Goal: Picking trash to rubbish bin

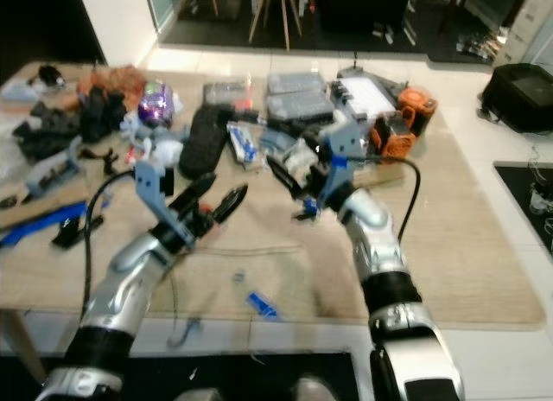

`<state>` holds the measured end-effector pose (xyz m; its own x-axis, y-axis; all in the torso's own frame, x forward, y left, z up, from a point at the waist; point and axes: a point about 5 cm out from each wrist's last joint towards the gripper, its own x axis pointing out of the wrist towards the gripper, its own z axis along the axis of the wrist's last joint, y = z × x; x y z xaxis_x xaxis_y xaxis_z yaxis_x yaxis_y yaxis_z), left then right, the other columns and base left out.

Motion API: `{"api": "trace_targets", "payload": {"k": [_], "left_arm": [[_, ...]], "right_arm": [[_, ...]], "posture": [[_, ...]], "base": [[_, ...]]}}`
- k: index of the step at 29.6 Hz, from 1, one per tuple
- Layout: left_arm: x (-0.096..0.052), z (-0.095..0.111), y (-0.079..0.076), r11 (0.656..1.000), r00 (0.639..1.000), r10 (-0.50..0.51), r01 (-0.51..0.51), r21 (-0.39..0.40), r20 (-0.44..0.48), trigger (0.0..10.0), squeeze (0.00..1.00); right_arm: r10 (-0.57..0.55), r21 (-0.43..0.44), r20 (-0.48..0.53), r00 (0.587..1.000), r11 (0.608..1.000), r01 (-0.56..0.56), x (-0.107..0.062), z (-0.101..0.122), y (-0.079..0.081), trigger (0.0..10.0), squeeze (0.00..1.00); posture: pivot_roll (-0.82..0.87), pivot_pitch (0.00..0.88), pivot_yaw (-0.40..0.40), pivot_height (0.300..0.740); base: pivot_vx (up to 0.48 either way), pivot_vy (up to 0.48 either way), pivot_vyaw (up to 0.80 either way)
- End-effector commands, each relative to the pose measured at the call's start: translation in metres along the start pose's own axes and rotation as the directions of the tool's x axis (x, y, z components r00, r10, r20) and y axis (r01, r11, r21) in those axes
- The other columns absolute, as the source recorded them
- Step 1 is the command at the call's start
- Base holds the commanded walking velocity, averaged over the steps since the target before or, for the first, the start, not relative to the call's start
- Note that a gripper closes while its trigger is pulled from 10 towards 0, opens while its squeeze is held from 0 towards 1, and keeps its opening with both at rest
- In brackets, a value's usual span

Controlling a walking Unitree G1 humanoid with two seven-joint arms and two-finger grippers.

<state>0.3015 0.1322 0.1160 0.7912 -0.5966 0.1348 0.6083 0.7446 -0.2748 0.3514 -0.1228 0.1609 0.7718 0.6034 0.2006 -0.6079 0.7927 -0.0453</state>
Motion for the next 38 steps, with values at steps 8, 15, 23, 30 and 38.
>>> {"api": "trace_targets", "payload": {"k": [8, 15, 23, 30, 38], "left_arm": [[-0.005, 0.002, -0.002, 0.999, 0.999, -0.029, 0.029, 0.034, 0.018, 10.0, 0.0], [-0.009, 0.006, -0.007, 0.985, 0.996, -0.092, 0.088, 0.149, 0.019, 10.0, 0.0], [-0.009, 0.013, -0.007, 0.953, 0.993, -0.119, 0.115, 0.28, -0.002, 10.0, 0.0], [-0.005, 0.023, -0.009, 0.922, 0.99, -0.138, 0.13, 0.363, -0.005, 10.0, 0.0], [-0.005, 0.033, -0.01, 0.898, 0.987, -0.159, 0.144, 0.415, 0.003, 10.0, 0.0]], "right_arm": [[-0.167, 0.008, -0.077, 0.983, 0.986, 0.168, -0.002, -0.005, -0.018, 10.0, 0.0], [-0.371, 0.011, -0.173, 0.912, 0.926, 0.378, -0.014, -0.011, -0.048, 10.0, 0.0], [-0.463, 0.002, -0.239, 0.854, 0.879, 0.477, -0.024, -0.013, -0.07, 10.0, 0.0], [-0.518, 0.156, -0.325, 0.791, 0.796, 0.585, -0.033, -0.018, -0.088, 10.0, 0.0], [-0.56, 0.235, -0.357, 0.748, 0.72, 0.652, -0.04, -0.016, -0.102, 10.0, 0.0]], "posture": [[0.03, 0.0, -0.035, 0.74], [0.03, 0.0, -0.035, 0.74], [0.03, 0.0, -0.028, 0.74], [0.04, 0.0, -0.016, 0.74], [0.05, 0.0, -0.006, 0.74]], "base": [[0.0, 0.0, 0.0], [0.0, 0.0, 0.0], [0.0, 0.0, 0.0], [0.0, 0.0, 0.0], [0.0, 0.0, 0.0]]}}
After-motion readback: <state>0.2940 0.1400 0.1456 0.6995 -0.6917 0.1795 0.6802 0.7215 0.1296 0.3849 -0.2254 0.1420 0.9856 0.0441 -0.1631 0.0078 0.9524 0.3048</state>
